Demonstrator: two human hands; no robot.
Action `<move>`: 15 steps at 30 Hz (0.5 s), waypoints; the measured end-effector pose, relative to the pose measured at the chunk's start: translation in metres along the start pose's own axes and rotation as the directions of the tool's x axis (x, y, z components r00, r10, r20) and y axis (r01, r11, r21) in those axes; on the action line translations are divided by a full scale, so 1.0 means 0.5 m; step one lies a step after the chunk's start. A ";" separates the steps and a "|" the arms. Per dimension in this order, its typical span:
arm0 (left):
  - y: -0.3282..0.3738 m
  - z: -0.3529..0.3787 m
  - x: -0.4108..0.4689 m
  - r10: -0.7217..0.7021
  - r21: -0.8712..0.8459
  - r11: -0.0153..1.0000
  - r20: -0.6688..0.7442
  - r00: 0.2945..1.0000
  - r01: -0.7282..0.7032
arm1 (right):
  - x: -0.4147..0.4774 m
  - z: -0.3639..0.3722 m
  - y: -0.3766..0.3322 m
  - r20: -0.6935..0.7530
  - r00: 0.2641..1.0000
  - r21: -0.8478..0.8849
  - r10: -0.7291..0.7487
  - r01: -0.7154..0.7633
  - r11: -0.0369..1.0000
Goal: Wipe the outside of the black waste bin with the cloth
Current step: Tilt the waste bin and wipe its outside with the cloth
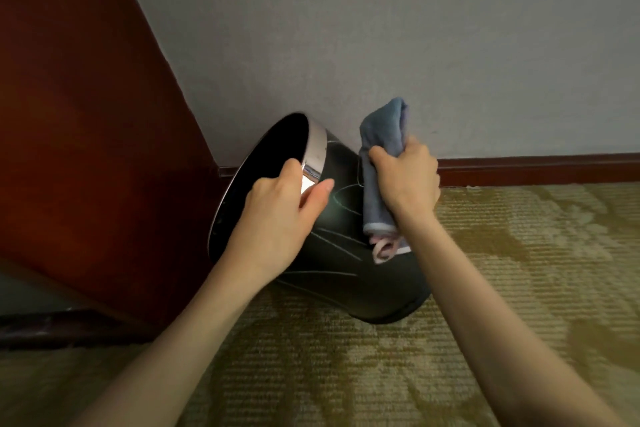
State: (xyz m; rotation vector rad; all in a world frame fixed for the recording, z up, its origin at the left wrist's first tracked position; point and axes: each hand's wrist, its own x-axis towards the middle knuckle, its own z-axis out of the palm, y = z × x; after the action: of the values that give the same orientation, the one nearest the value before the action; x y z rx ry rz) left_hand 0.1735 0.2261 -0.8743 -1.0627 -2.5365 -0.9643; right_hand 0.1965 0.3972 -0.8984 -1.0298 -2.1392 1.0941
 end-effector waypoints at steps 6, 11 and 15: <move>0.010 0.013 0.027 -0.001 0.014 1.000 -0.010 1.000 0.001 | -0.129 0.001 0.002 -0.223 0.974 0.266 -0.029 0.089 0.960; 0.011 0.011 0.036 0.019 0.019 1.000 0.010 1.000 -0.019 | -0.152 0.002 0.003 -0.229 0.973 0.328 -0.034 0.110 0.938; 0.003 0.003 0.034 -0.017 0.018 1.000 -0.014 1.000 0.017 | -0.109 0.003 -0.016 -0.140 0.989 0.281 -0.039 0.077 0.957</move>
State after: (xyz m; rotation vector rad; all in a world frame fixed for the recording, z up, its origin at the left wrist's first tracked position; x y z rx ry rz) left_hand 0.1622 0.2372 -0.8672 -1.0277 -2.5422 -0.9484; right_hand 0.2238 0.3492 -0.8984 -0.8733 -1.8287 1.2268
